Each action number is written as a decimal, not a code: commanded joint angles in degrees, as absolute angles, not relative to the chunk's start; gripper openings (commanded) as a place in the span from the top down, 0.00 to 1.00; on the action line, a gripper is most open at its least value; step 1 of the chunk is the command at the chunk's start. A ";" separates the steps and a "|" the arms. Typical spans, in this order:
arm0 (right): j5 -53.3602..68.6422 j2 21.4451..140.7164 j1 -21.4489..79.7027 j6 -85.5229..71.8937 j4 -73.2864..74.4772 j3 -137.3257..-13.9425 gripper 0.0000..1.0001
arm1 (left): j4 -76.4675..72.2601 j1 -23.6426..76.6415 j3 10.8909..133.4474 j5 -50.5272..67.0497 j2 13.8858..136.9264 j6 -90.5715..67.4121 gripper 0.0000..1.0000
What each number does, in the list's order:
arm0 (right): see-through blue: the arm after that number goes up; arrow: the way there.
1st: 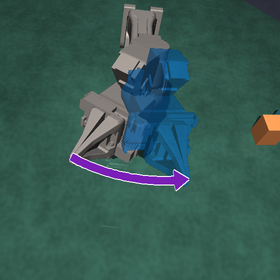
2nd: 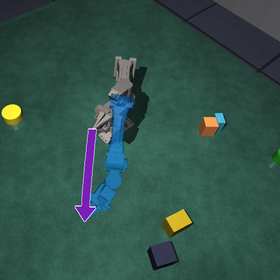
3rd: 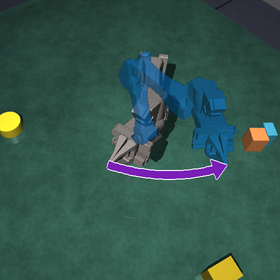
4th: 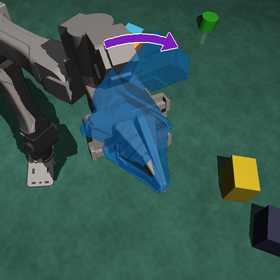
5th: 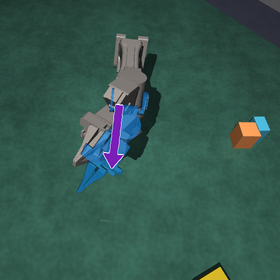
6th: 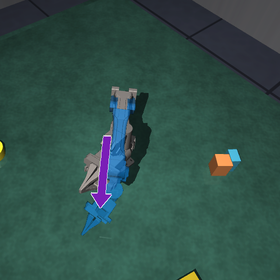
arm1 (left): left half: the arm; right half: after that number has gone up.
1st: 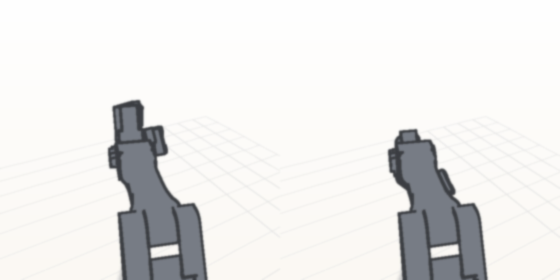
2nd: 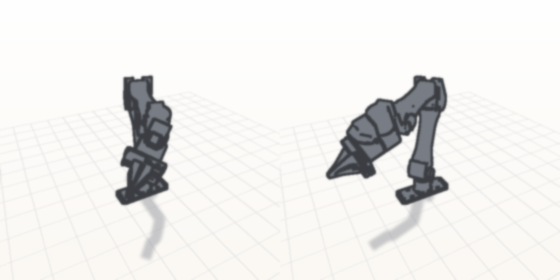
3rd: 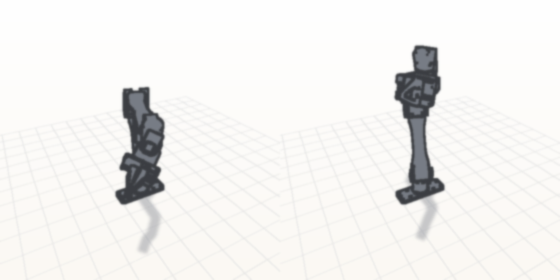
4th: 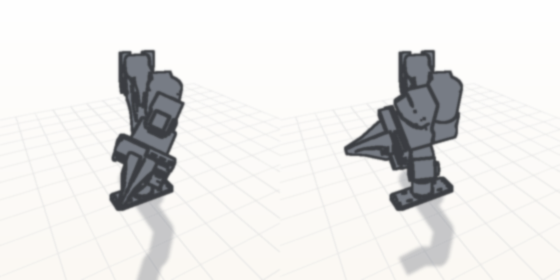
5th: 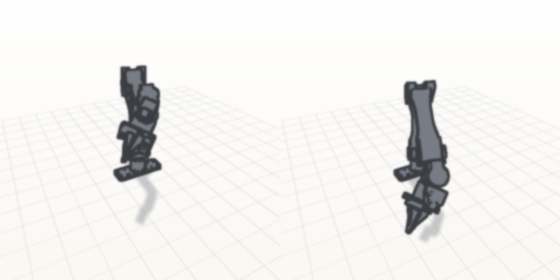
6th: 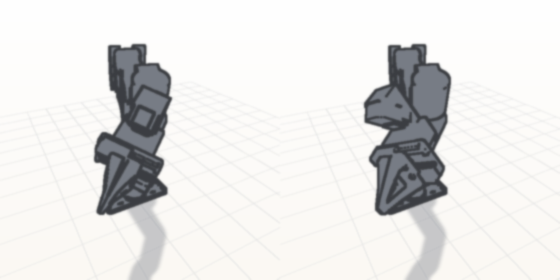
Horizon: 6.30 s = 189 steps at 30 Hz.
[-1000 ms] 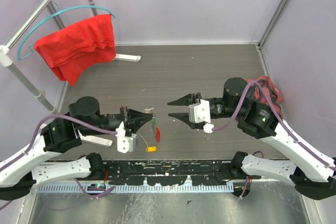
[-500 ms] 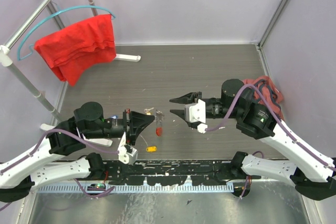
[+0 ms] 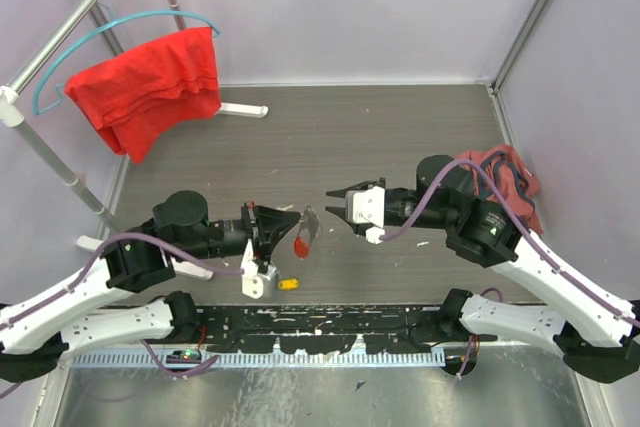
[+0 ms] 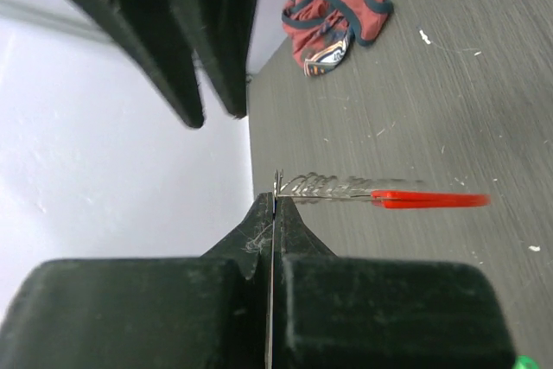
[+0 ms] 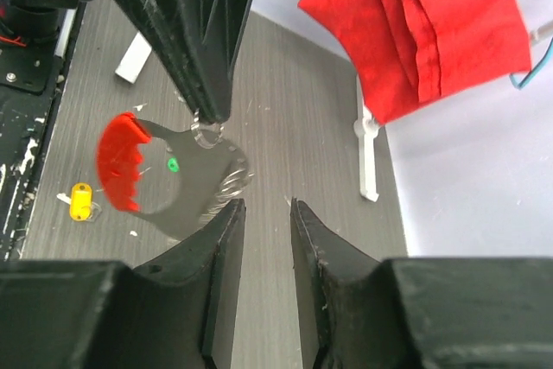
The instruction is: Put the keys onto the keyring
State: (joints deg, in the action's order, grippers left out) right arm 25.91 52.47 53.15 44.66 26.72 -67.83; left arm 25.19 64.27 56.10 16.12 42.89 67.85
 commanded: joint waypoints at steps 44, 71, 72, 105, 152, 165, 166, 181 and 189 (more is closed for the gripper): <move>-4.68 39.09 53.71 -37.10 21.34 -30.70 0.42 | 59.38 50.71 75.66 -13.50 69.43 -20.48 1.00; -15.84 93.56 78.05 -19.02 20.29 -63.40 0.54 | 41.03 28.59 66.62 -16.83 54.68 -13.59 1.00; -15.52 94.48 78.01 -18.89 20.83 -64.08 0.54 | 40.17 28.35 65.80 -16.79 54.13 -13.73 1.00; -21.34 106.96 80.66 -18.20 31.38 -72.33 0.68 | 36.52 25.78 60.45 -15.91 52.45 -13.51 1.00; -17.25 67.36 71.81 -7.51 24.45 -63.09 0.99 | 25.54 25.75 54.85 17.80 47.31 -4.85 1.00; 1.86 56.56 55.03 -12.25 20.79 -56.59 0.99 | 24.38 26.14 58.09 20.19 51.41 -5.28 1.00; 1.76 55.65 54.53 -11.85 20.89 -56.52 0.99 | 24.23 26.50 58.40 20.04 51.80 -5.15 1.00; 2.53 48.95 53.79 -5.64 32.07 -65.05 0.99 | 22.32 45.93 69.65 11.43 59.36 6.12 1.00; -0.39 45.46 53.79 -3.20 40.39 -73.48 0.99 | 22.78 50.35 75.40 17.14 61.69 12.93 1.00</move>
State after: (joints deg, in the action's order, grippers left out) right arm 1.23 46.41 53.82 -5.76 36.21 -66.50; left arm 25.50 48.71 71.99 13.58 60.93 8.03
